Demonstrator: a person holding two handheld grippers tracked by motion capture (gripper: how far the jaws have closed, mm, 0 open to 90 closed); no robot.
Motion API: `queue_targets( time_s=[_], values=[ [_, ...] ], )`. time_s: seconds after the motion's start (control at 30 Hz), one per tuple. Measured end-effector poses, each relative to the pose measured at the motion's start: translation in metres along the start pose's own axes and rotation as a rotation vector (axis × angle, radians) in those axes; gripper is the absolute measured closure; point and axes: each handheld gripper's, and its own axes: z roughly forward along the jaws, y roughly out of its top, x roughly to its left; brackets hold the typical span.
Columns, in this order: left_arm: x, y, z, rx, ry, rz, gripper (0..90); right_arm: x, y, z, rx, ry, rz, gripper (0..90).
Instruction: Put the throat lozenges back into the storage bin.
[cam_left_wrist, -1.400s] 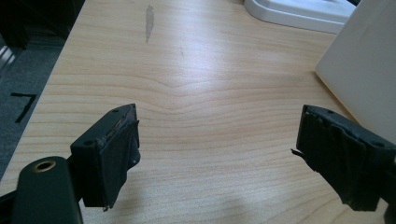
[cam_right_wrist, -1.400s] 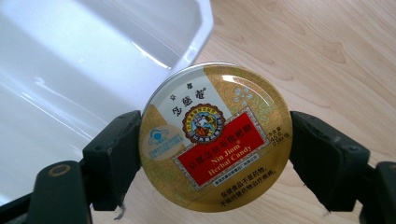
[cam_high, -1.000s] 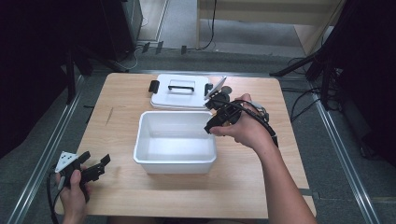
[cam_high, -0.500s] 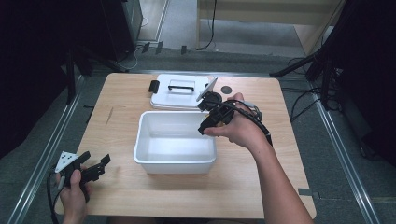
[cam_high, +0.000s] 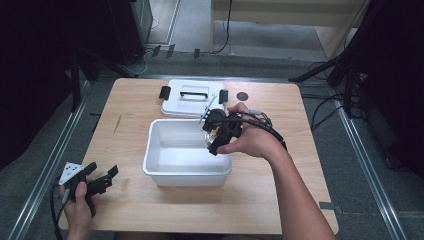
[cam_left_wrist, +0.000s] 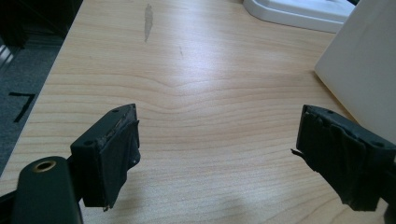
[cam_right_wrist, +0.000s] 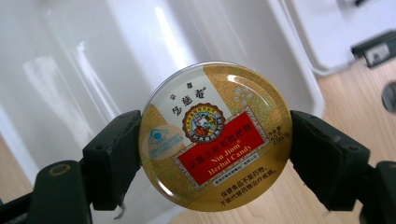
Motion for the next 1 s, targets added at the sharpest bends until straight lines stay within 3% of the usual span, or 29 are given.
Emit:
queue_targets(
  time_s=[0.17,0.3,1.0],
  values=[
    [0.0,0.0,0.0,0.001,0.0,0.0,13.9,0.005,-0.001,0.007,0.012,0.01,-0.092,21.2],
    [0.0,0.0,0.0,0.001,0.0,0.0,13.9,0.008,-0.002,0.01,0.019,0.01,-0.12,21.2],
    [0.0,0.0,0.0,0.003,-0.002,-0.001,13.9,0.01,-0.007,0.036,0.023,0.049,-0.149,21.1]
  ],
)
